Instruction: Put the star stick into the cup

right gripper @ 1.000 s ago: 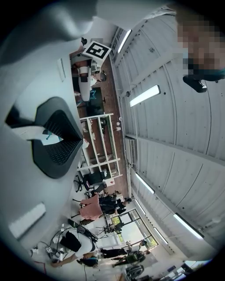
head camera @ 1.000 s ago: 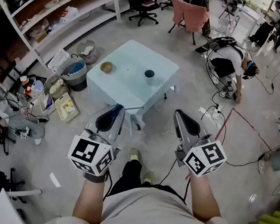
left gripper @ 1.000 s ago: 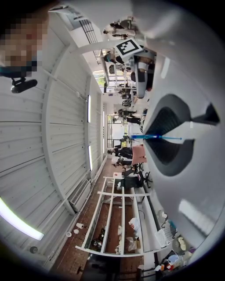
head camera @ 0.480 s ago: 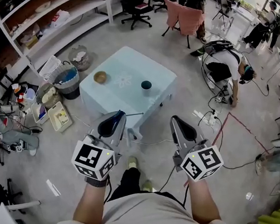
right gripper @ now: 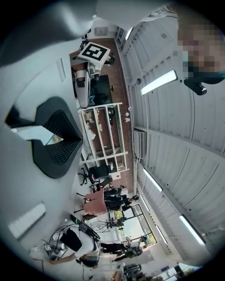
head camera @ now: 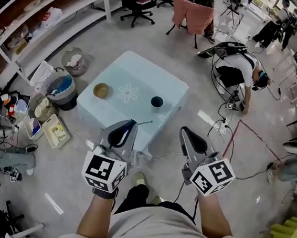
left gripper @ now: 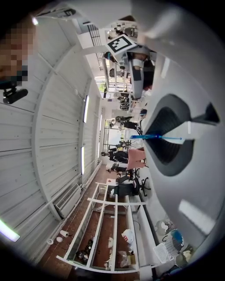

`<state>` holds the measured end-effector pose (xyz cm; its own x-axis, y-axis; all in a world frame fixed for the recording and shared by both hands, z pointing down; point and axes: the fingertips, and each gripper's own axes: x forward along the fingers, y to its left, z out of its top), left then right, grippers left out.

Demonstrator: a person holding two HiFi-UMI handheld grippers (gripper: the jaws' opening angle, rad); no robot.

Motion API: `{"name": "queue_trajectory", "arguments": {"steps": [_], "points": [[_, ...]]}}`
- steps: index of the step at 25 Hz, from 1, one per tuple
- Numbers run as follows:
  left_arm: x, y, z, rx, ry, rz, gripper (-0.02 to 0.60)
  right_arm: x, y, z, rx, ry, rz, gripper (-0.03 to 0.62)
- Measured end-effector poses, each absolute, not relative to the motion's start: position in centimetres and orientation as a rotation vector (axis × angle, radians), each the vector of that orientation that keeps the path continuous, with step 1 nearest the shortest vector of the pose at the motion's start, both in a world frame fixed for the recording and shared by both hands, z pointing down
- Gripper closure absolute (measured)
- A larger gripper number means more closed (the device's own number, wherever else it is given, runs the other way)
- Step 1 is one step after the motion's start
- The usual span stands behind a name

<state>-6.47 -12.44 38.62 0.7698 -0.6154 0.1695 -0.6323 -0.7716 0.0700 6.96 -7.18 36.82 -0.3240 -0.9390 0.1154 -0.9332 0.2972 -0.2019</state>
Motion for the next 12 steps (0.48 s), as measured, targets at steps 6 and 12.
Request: {"name": "queue_trajectory", "arguments": {"steps": [6,12], "points": [[-5.5,-16.9,40.4,2.869,-0.929,0.231,0.560,6.5,-10.9,38.4,-1.878,2.492,-0.385,0.583],[-3.5,-19.8,42.0,2.877,-0.886,0.258,0.560,7.8,-13.4,38.9,-1.919,2.463,-0.392,0.583]]}}
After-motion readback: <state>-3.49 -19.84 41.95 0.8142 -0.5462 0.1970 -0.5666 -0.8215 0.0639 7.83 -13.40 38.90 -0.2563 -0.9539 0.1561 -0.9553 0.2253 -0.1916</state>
